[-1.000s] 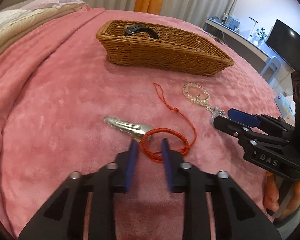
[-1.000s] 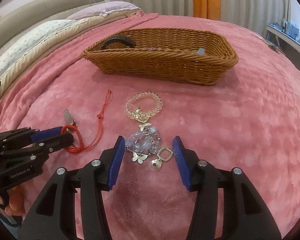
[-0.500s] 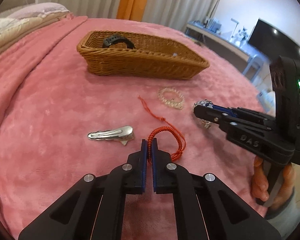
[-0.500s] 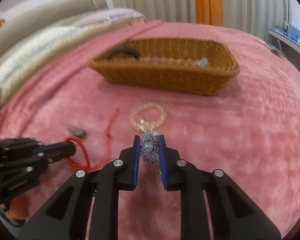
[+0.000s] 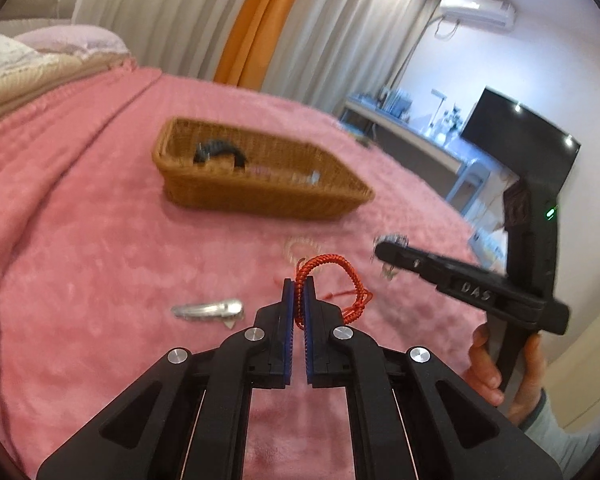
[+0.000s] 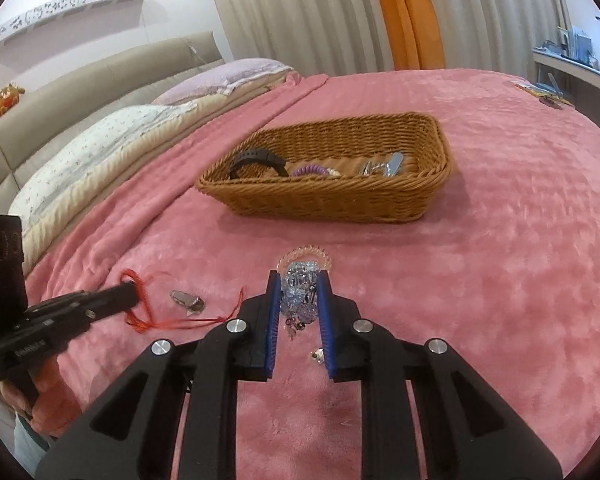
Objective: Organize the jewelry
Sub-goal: 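Grasp the red cord key with the left tool while the right tool grasps the crystal charm keychain, then carry both items over the basket and open both tools to drop them, then grasp the silver key with the left tool while the right tool grasps the clear bead bracelet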
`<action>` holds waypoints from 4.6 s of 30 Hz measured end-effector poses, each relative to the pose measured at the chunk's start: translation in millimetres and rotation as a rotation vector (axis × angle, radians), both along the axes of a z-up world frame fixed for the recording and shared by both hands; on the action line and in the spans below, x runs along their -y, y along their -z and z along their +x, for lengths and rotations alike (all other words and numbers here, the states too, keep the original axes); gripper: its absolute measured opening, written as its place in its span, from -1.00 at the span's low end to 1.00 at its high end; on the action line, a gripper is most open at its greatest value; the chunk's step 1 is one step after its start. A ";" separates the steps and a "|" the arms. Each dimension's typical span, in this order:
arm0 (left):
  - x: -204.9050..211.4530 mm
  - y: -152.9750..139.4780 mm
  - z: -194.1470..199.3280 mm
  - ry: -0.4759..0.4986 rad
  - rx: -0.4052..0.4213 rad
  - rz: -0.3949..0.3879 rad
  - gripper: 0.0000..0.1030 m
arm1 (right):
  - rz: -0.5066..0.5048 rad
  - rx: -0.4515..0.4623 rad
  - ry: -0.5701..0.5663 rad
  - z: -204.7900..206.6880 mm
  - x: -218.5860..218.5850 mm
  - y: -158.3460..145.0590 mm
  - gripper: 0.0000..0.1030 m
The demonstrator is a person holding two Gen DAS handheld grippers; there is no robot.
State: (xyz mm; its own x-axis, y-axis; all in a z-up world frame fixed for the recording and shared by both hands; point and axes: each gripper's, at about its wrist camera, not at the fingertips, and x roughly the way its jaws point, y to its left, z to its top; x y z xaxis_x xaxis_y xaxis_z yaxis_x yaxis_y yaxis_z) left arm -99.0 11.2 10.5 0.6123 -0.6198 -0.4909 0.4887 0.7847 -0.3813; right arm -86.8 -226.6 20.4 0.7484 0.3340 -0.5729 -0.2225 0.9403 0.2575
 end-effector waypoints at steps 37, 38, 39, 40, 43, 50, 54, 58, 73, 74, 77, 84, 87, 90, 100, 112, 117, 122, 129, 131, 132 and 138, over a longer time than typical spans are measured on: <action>50.8 -96.5 153.7 -0.196 0.169 0.022 -0.96 | -0.078 0.056 0.105 142.8 12.6 -64.7 -0.70; 53.3 -91.3 162.3 -0.200 0.161 0.022 -0.96 | -0.080 0.040 0.116 153.4 14.8 -57.7 -0.70; 55.2 -86.3 169.2 -0.210 0.153 0.029 -0.96 | -0.079 0.031 0.120 158.3 16.4 -53.5 -0.70; 56.6 -79.6 176.7 -0.214 0.141 0.034 -0.96 | -0.069 0.014 0.120 165.6 18.8 -46.7 -0.70; 60.5 -61.0 188.1 -0.219 0.109 0.055 -0.96 | -0.076 -0.031 0.135 179.3 21.7 -28.5 -0.70; 71.0 -38.2 198.0 -0.211 0.063 0.132 -0.96 | -0.079 -0.105 0.130 187.2 19.9 -9.9 -0.70; 74.8 -34.8 197.4 -0.203 0.047 0.156 -0.94 | -0.076 -0.118 0.129 186.4 20.6 -7.4 -0.69; 72.8 -33.9 196.0 -0.202 0.045 0.150 -0.42 | -0.047 -0.126 0.138 187.0 26.6 -6.1 -0.68; 72.6 -42.8 178.3 -0.142 0.068 0.132 0.21 | -0.032 -0.038 0.136 171.0 29.7 -20.4 -0.13; 72.1 -42.0 178.6 -0.141 0.059 0.127 0.22 | -0.030 -0.026 0.138 168.9 30.6 -22.2 -0.13; 66.7 -41.5 179.0 -0.144 0.042 0.104 0.22 | -0.034 0.011 0.154 162.5 32.8 -27.7 -0.13; 54.2 -54.6 161.5 -0.156 0.072 0.054 0.22 | -0.086 0.096 0.173 139.7 26.6 -39.1 -0.13; 46.6 -57.1 148.1 -0.152 0.066 0.014 0.22 | -0.108 0.118 0.166 126.1 20.1 -41.6 -0.13; 37.1 -56.3 133.5 -0.155 0.057 -0.008 0.22 | -0.126 0.127 0.155 109.2 11.8 -41.1 -0.13; -9.4 -23.3 83.9 -0.222 -0.057 0.006 0.22 | -0.120 0.015 0.138 65.3 -6.3 -14.7 -0.13; -38.2 36.7 48.4 -0.193 -0.360 -0.093 0.05 | -0.115 -0.139 0.104 66.1 -9.7 26.8 -0.14; -24.0 54.5 62.9 -0.191 -0.461 -0.100 0.05 | -0.067 -0.168 0.075 67.7 -4.2 34.1 -0.14; -14.0 57.9 81.8 -0.191 -0.465 -0.069 0.05 | 0.003 -0.199 0.059 71.8 5.2 39.3 -0.14; 30.5 49.5 98.0 -0.123 -0.367 0.097 0.01 | 0.065 -0.234 0.054 77.5 15.5 42.7 -0.14; 36.5 51.3 95.8 -0.124 -0.332 0.140 -0.13 | 0.057 -0.247 0.046 79.9 14.1 45.1 -0.14; 38.3 51.2 94.3 -0.127 -0.318 0.156 -0.19 | 0.045 -0.249 0.041 80.7 11.2 45.7 -0.14; 42.5 52.5 91.1 -0.145 -0.282 0.199 -0.69 | -0.161 -0.223 0.085 83.8 -18.2 47.7 -0.35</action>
State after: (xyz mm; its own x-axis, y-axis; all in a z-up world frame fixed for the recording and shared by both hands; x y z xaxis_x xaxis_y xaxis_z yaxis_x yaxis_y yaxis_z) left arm -7.9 -31.2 -42.0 0.5104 -0.4117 -0.7550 0.2642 0.9106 -0.3179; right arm -3.0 -208.4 -27.3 0.6197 0.1671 -0.7669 -0.0960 0.9859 0.1373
